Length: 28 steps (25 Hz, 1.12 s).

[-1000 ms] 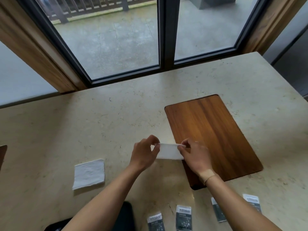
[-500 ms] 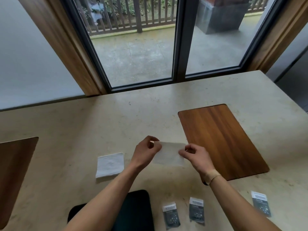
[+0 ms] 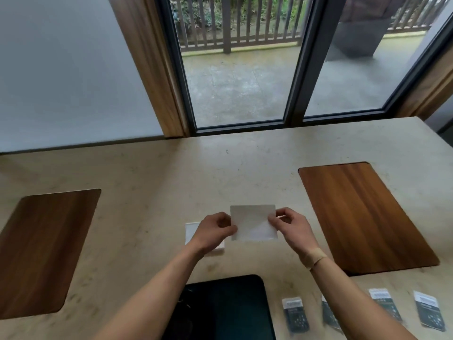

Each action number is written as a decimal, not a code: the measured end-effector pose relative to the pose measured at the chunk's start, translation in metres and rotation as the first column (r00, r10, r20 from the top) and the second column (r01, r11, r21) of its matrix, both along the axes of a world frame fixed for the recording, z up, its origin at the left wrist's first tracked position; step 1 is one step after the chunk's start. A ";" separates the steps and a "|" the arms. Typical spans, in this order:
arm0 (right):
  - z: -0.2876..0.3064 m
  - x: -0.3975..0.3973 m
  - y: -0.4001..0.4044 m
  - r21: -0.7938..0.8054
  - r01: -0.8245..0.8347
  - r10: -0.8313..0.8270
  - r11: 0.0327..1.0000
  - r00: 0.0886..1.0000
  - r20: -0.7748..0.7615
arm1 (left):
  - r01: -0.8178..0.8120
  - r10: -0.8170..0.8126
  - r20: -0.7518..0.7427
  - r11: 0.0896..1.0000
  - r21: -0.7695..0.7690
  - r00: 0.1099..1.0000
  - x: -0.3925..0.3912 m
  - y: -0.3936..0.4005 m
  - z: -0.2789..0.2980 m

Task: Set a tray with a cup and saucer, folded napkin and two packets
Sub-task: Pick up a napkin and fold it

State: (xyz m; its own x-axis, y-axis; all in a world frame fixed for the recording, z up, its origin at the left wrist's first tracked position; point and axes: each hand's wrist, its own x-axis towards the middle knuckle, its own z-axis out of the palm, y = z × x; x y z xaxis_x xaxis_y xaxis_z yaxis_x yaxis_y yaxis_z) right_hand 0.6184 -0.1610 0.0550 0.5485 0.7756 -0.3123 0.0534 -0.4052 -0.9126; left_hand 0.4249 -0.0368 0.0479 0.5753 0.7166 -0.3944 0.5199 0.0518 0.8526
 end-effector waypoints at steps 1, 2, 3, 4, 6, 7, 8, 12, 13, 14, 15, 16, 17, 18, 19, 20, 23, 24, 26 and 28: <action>0.000 -0.007 0.005 -0.003 -0.002 0.002 1.000 1.000 -0.002 | -0.014 0.014 0.006 1.000 -0.003 1.000 -0.007 0.004 0.000; 0.000 -0.013 0.009 -0.008 -0.003 0.003 1.000 1.000 -0.001 | -0.031 0.031 0.009 0.999 -0.004 0.999 -0.012 0.008 0.000; -0.001 -0.019 0.014 -0.018 -0.010 0.010 1.000 1.000 0.000 | -0.052 0.052 0.009 0.999 -0.003 0.999 -0.019 0.011 0.000; -0.002 -0.026 0.018 -0.036 -0.021 0.021 0.999 1.000 -0.001 | -0.071 0.071 0.004 0.997 0.000 0.997 -0.025 0.015 -0.001; -0.006 -0.038 0.027 -0.089 -0.056 0.055 0.995 0.998 -0.006 | -0.104 0.104 -0.011 0.995 0.001 0.995 -0.036 0.021 -0.003; -0.008 -0.043 0.030 -0.112 -0.072 0.071 0.991 0.997 -0.008 | -0.117 0.117 -0.019 0.993 0.001 0.993 -0.042 0.023 -0.005; -0.011 -0.049 0.035 -0.130 -0.086 0.086 0.988 0.996 -0.008 | -0.129 0.129 -0.027 0.992 0.003 0.991 -0.049 0.026 -0.007; -0.020 -0.067 0.052 -0.161 -0.119 0.118 0.980 0.993 -0.015 | -0.172 0.173 -0.046 0.985 0.019 0.984 -0.072 0.035 -0.015; -0.023 -0.072 0.056 -0.168 -0.127 0.125 0.978 0.992 -0.026 | -0.178 0.179 -0.057 0.984 0.033 0.982 -0.077 0.038 -0.018; -0.026 -0.075 0.060 -0.174 -0.134 0.130 0.976 0.991 -0.035 | -0.180 0.184 -0.073 0.982 0.051 0.980 -0.081 0.039 -0.021; -0.029 -0.079 0.062 -0.179 -0.142 0.138 0.974 0.990 -0.034 | -0.182 0.188 -0.093 0.981 0.069 0.978 -0.085 0.040 -0.025; -0.032 -0.082 0.064 -0.186 -0.151 0.149 0.971 0.989 -0.022 | -0.180 0.189 -0.114 0.980 0.087 0.975 -0.089 0.041 -0.028; -0.036 -0.084 0.065 -0.199 -0.158 0.162 0.967 0.987 0.001 | -0.171 0.184 -0.134 0.980 0.101 0.974 -0.092 0.042 -0.032; -0.041 -0.088 0.067 -0.217 -0.167 0.177 0.962 0.984 0.031 | -0.159 0.174 -0.150 0.981 0.109 0.973 -0.095 0.043 -0.036; -0.045 -0.090 0.068 -0.236 -0.177 0.197 0.955 0.978 0.064 | -0.145 0.163 -0.163 0.983 0.116 0.973 -0.098 0.043 -0.041; -0.049 -0.092 0.068 -0.254 -0.190 0.220 0.948 0.971 0.093 | -0.134 0.155 -0.178 0.983 0.124 0.972 -0.099 0.042 -0.046; -0.063 -0.098 0.070 -0.298 -0.232 0.288 0.926 0.944 0.160 | -0.120 0.154 -0.228 0.981 0.155 0.962 -0.105 0.039 -0.061; -0.067 -0.098 0.070 -0.304 -0.241 0.302 0.922 0.937 0.176 | -0.117 0.155 -0.240 0.979 0.165 0.958 -0.106 0.038 -0.066; -0.074 -0.100 0.071 -0.314 -0.247 0.319 0.917 0.926 0.202 | -0.116 0.163 -0.253 0.975 0.189 0.954 -0.107 0.036 -0.074; -0.081 -0.102 0.071 -0.329 -0.258 0.343 0.909 0.910 0.235 | -0.125 0.179 -0.254 0.968 0.216 0.950 -0.108 0.036 -0.081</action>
